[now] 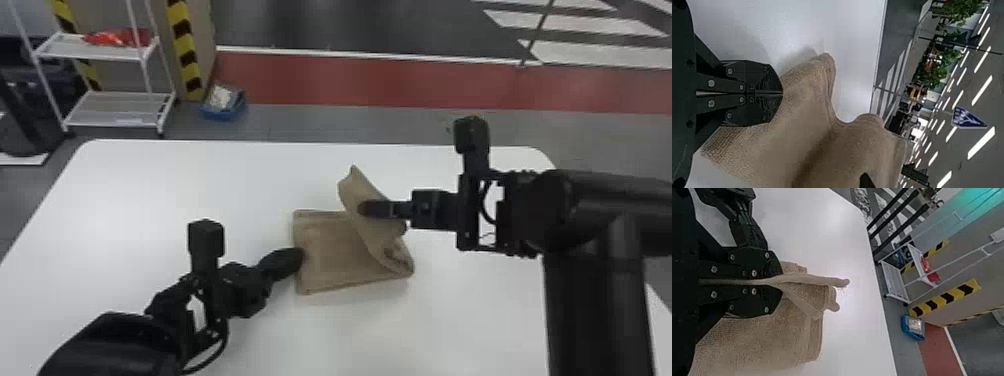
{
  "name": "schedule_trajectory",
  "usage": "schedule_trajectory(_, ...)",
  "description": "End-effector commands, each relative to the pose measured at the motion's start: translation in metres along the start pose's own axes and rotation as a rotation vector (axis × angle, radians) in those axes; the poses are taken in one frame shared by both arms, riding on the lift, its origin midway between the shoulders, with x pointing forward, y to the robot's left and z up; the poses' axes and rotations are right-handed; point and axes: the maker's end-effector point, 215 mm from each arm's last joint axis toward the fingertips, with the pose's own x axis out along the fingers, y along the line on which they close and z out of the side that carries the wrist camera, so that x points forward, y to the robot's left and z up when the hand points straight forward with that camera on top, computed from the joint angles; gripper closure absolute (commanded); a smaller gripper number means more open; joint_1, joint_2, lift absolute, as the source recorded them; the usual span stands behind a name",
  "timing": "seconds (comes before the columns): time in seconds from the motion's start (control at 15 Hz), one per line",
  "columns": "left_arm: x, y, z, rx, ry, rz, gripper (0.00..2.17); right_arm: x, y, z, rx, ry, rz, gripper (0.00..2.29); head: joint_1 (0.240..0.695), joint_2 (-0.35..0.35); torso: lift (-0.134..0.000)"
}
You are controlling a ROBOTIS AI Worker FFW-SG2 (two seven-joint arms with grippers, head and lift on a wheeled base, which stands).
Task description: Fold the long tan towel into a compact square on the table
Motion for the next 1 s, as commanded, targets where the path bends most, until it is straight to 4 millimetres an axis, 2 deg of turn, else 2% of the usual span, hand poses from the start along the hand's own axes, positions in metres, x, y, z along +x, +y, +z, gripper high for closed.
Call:
schedule_trajectory(0.0, 0.001, -0.001, 0.003, 0.001, -0.004, -0.001, 1.79, 0.038, 0.009, -0.019, -0.117, 0.004, -0.034, 1.29, 0.695, -0.081, -0.123)
schedule_trajectory(0.13, 0.001, 0.001, 0.004, 0.004, -0.005, 0.000, 1.79, 0.054, 0.011, -0.027, -0.167, 0.020, -0.068, 1.29, 0.695, -0.061, -0.123)
schedule_trajectory(0.33, 0.001, 0.004, 0.003, 0.002, -0.004, 0.003, 1.79, 0.059, 0.013, -0.030, -0.185, 0.028, -0.077, 1.27, 0.695, -0.034, -0.123)
schedule_trajectory(0.47, 0.003, 0.004, 0.004, 0.004, -0.003, 0.000, 1.79, 0.060, 0.016, -0.032, -0.182, 0.032, -0.067, 0.91, 0.695, -0.029, -0.123)
schedule_trajectory(0.6, 0.003, 0.003, 0.004, 0.006, -0.003, -0.002, 1.79, 0.061, 0.024, -0.033, -0.170, 0.033, -0.037, 0.89, 0.695, -0.026, -0.123)
schedule_trajectory(0.73, 0.006, -0.001, 0.004, 0.010, -0.004, -0.006, 1.79, 0.062, 0.027, -0.037, -0.164, 0.036, -0.024, 0.52, 0.695, -0.020, -0.123)
schedule_trajectory(0.87, 0.007, -0.001, 0.005, 0.013, -0.006, -0.006, 1.79, 0.062, 0.032, -0.036, -0.154, 0.026, -0.001, 0.50, 0.695, -0.020, -0.123)
schedule_trajectory(0.93, 0.007, -0.001, 0.005, 0.015, -0.009, -0.006, 1.79, 0.061, 0.033, -0.033, -0.146, 0.013, 0.012, 0.40, 0.695, -0.019, -0.123)
